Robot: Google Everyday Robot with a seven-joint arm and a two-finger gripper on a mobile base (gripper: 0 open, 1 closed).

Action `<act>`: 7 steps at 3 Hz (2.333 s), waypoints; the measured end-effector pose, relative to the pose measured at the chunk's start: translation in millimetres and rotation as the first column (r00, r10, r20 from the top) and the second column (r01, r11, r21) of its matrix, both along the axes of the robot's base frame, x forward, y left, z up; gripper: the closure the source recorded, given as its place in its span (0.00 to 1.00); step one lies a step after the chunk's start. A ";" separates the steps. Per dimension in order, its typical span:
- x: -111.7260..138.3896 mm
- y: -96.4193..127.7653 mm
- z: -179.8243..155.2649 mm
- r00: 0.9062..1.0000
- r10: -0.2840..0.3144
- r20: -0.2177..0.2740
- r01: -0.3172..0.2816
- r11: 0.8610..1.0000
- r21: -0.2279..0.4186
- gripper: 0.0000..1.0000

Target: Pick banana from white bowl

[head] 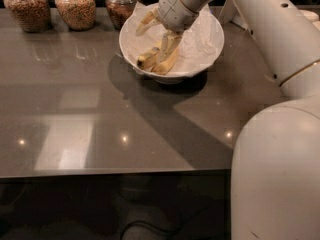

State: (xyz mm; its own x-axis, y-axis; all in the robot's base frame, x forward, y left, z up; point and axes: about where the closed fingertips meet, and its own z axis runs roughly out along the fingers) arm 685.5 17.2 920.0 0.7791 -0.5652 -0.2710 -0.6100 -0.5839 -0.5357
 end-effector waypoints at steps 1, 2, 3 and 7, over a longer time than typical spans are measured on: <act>-9.7 2.4 -2.4 0.998 0.047 -0.048 -0.049 0.998 -0.044 0.35; -12.2 4.0 -5.5 0.995 0.069 -0.070 -0.073 0.995 -0.062 0.41; -8.7 3.2 -10.8 0.994 0.071 -0.080 -0.076 0.995 -0.067 0.44; -3.2 9.6 -41.9 0.988 0.085 -0.131 -0.092 0.995 -0.045 0.49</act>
Offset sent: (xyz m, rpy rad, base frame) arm -0.0217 -0.0054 -0.0025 -0.1110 0.1175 0.1120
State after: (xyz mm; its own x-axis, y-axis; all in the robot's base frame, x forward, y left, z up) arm 682.2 26.8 878.1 0.7873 -0.5111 -0.3449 -0.6165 -0.6630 -0.4248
